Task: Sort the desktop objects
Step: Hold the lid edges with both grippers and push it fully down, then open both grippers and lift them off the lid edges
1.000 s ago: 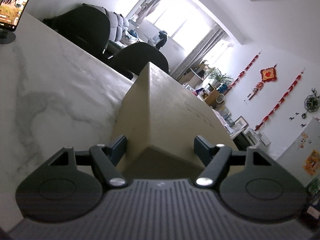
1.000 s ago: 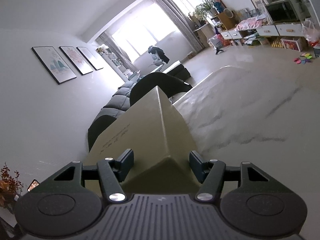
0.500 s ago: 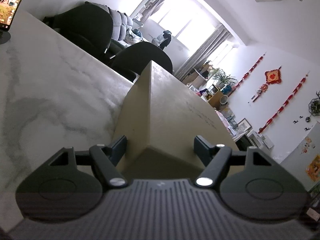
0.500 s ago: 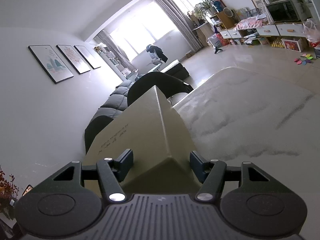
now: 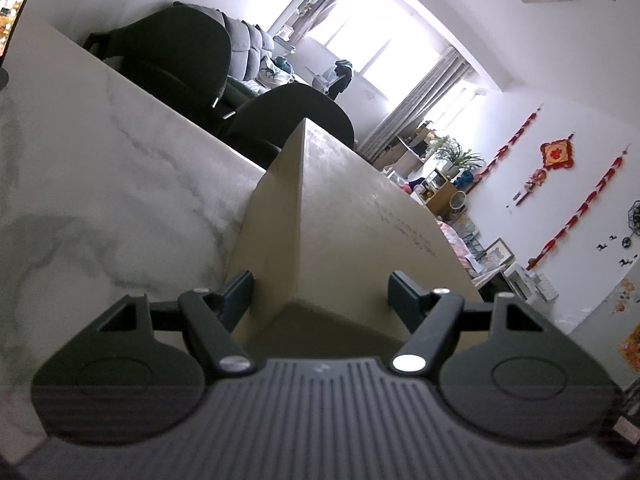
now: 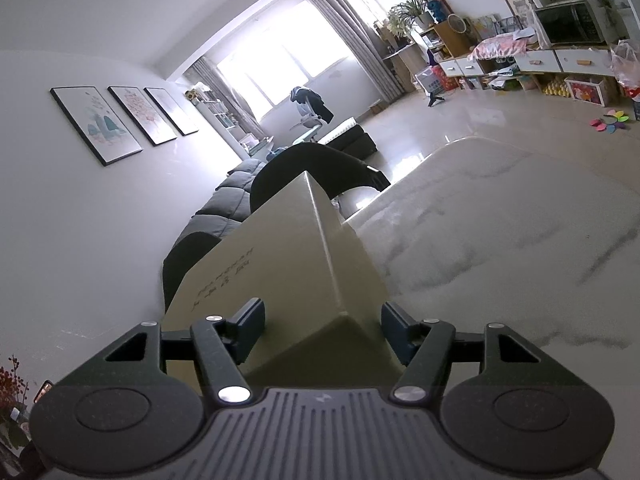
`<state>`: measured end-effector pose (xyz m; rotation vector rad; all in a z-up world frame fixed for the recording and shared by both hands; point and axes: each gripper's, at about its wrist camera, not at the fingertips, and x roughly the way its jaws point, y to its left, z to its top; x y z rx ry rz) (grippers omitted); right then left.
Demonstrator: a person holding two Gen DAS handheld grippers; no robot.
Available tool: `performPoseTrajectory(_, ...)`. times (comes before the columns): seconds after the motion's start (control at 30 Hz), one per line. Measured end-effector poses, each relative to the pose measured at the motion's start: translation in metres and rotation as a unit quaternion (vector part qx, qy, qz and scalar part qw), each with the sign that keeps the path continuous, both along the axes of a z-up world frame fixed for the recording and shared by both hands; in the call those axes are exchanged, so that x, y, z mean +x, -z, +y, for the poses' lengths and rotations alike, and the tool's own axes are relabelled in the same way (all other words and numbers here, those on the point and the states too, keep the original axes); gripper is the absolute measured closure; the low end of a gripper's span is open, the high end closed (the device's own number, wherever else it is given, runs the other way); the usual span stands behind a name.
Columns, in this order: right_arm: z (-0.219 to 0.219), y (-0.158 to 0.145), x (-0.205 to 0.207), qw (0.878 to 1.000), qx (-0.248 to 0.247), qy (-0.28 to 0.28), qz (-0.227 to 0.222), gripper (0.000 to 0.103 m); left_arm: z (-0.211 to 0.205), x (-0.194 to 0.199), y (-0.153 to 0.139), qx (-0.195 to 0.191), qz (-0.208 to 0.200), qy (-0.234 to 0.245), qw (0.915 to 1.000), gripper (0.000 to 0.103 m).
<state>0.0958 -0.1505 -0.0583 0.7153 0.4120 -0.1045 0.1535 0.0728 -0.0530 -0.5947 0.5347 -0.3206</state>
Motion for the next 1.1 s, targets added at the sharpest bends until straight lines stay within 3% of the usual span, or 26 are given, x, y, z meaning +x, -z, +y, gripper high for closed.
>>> performPoseTrajectory(0.43,-0.009,0.002,-0.004,0.999,0.033,-0.013,-0.002,0.033,0.006,-0.009,-0.006,0.002,0.017,-0.001,0.9998,0.033)
performPoseTrajectory(0.6,-0.007,0.003,-0.021,0.999,0.043,-0.009,-0.003,0.032,0.006,-0.027,-0.015,0.048,0.010,-0.012,0.9987,0.032)
performPoseTrajectory(0.77,-0.002,0.000,-0.035,0.999,0.038,-0.010,0.003,0.031,0.007,-0.045,-0.024,0.089,0.004,-0.026,0.9957,0.025)
performPoseTrajectory(1.1,0.013,-0.008,-0.060,1.000,0.021,-0.014,0.007,0.029,0.011,-0.070,-0.031,0.137,0.012,-0.041,0.9896,0.012)
